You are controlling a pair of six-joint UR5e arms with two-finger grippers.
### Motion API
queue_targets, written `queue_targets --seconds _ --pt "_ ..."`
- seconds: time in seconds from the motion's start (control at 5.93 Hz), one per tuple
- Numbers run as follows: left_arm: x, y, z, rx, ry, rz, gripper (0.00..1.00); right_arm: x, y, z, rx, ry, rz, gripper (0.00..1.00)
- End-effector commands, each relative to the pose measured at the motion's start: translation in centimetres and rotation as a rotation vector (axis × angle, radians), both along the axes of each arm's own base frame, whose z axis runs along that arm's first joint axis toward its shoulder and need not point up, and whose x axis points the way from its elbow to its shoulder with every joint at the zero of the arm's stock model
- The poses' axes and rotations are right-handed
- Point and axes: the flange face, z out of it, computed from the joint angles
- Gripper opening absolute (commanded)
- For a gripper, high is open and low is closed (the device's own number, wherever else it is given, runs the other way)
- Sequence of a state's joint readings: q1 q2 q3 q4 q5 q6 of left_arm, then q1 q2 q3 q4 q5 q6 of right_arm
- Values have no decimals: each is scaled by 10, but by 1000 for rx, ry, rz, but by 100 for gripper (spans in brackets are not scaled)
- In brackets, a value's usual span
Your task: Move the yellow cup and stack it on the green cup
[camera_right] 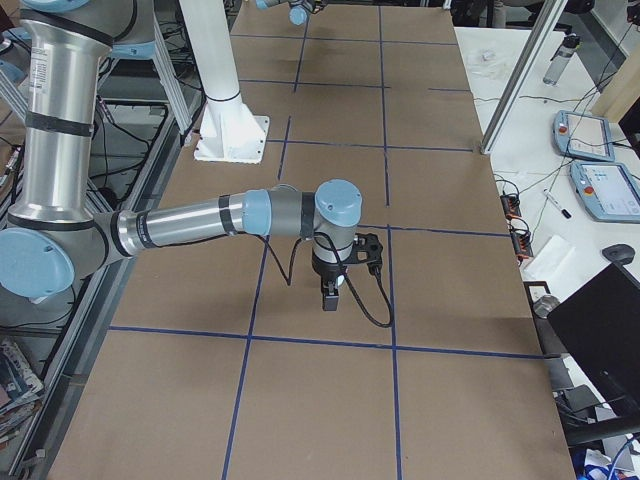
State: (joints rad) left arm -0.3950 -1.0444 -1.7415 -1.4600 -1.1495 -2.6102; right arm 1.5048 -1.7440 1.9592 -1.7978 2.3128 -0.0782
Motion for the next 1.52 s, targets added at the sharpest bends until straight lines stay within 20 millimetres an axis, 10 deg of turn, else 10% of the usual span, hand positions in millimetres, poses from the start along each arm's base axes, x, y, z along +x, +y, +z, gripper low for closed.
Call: queue_targets --seconds 0.0,0.51,1.01,1.35 --pt "-32 -48 -7 45 33 81 75 0 0 4 -8 0 0 100" --pt "-92 -145 20 150 104 314 75 0 1 8 -19 -2 0 100" --pt "-167 -263 -58 253 229 586 70 0 1 9 -22 -4 1 100" --pt "-178 -278 -115 512 410 876 71 -1 1 8 -24 -19 2 100"
